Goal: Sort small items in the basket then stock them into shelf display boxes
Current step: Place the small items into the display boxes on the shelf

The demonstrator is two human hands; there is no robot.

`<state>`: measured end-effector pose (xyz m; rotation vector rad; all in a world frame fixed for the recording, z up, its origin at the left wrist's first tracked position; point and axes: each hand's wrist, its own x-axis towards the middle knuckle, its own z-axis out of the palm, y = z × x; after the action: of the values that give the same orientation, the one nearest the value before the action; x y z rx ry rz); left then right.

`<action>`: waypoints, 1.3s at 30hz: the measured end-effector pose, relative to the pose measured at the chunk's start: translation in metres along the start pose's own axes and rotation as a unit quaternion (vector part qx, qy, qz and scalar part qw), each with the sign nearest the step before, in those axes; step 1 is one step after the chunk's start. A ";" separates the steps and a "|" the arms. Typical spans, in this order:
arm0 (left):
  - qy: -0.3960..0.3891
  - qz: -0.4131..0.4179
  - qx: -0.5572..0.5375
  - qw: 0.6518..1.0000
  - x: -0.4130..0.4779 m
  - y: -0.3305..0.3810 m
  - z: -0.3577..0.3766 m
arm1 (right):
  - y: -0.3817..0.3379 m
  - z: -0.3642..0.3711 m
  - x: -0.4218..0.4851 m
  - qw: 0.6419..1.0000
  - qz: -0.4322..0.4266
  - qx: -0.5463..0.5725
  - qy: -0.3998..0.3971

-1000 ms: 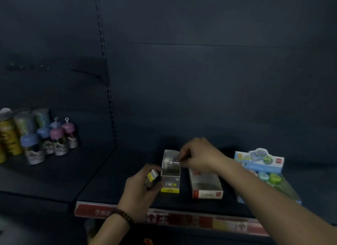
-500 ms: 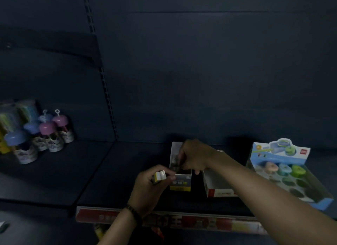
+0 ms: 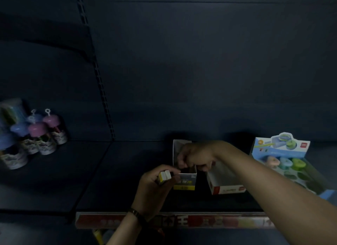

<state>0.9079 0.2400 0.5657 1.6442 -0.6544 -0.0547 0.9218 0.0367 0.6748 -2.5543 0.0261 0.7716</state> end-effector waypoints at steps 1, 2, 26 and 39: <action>0.003 -0.003 -0.001 1.000 0.000 0.000 0.000 | 0.001 -0.001 -0.002 1.000 -0.010 0.016 0.010; 0.010 -0.011 -0.003 1.000 -0.001 0.000 -0.001 | 0.002 -0.003 -0.005 0.998 -0.023 0.040 0.032; -0.041 -0.068 -0.142 0.987 0.034 0.054 -0.021 | -0.008 0.022 -0.048 0.819 -0.251 0.351 0.379; -0.023 -0.137 -0.195 0.971 0.049 0.068 -0.016 | -0.011 0.045 -0.039 0.797 -0.228 0.312 0.464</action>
<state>0.9295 0.2306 0.6482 1.3416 -0.4150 -0.3997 0.8672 0.0621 0.6675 -1.9069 -0.0199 -0.6282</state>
